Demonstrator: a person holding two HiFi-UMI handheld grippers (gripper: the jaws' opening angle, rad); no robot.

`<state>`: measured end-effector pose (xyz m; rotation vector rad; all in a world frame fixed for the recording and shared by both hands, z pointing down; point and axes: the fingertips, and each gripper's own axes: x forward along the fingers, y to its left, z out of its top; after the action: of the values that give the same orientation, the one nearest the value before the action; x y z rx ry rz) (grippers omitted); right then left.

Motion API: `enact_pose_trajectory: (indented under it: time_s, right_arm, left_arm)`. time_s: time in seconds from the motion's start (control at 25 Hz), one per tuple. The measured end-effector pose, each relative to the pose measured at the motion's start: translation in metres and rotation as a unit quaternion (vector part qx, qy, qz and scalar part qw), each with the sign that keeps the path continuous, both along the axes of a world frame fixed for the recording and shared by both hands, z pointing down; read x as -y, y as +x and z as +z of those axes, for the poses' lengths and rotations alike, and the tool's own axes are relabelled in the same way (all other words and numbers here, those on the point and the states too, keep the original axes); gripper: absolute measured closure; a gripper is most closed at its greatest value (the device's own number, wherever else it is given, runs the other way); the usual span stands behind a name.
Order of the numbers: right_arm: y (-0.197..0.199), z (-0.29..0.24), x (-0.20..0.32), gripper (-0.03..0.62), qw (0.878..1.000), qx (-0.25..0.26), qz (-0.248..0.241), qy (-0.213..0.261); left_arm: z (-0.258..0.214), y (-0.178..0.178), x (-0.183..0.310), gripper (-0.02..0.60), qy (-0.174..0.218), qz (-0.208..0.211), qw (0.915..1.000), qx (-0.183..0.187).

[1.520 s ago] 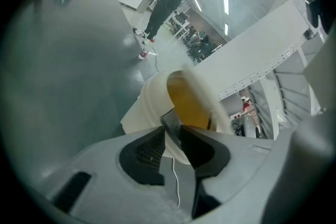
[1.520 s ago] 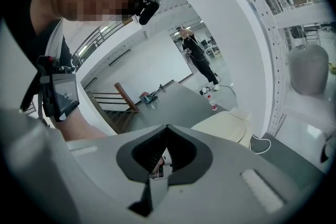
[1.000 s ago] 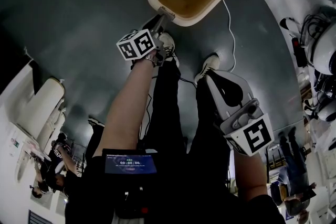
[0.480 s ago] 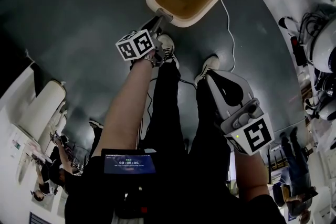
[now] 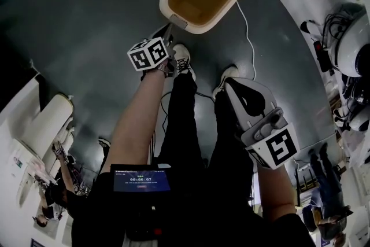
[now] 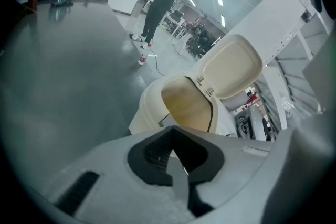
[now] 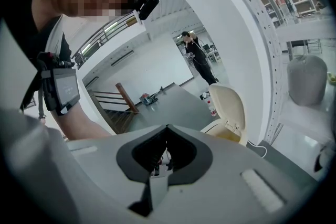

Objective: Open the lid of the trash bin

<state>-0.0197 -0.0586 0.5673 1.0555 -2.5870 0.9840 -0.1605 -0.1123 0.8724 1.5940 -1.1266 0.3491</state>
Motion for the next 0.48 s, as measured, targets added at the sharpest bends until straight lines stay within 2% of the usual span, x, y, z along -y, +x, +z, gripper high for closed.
enact_pose_trajectory:
  time_s: [0.12,0.24,0.36,0.48]
  right_arm:
    - [0.003,-0.015,0.007,0.585,1.0,0.0,-0.001,0.018]
    - [0.001,-0.04,0.009,0.586,0.999,0.001,-0.006,0.038]
    - [0.0,-0.07,0.007,0.586,0.998,0.0,-0.016,0.056]
    - [0.001,-0.108,-0.002,0.586,0.997,0.001,-0.026,0.067]
  left_arm:
    - [-0.024,-0.002,0.011,0.58,0.026,0.012,0.9995,0.01]
    - [-0.072,-0.002,0.022,0.58,0.065,0.019,0.9977,0.007]
    - [-0.143,0.005,0.032,0.58,0.122,0.042,0.9916,0.003]
    - [-0.228,0.017,0.029,0.58,0.174,0.072,0.9822,-0.007]
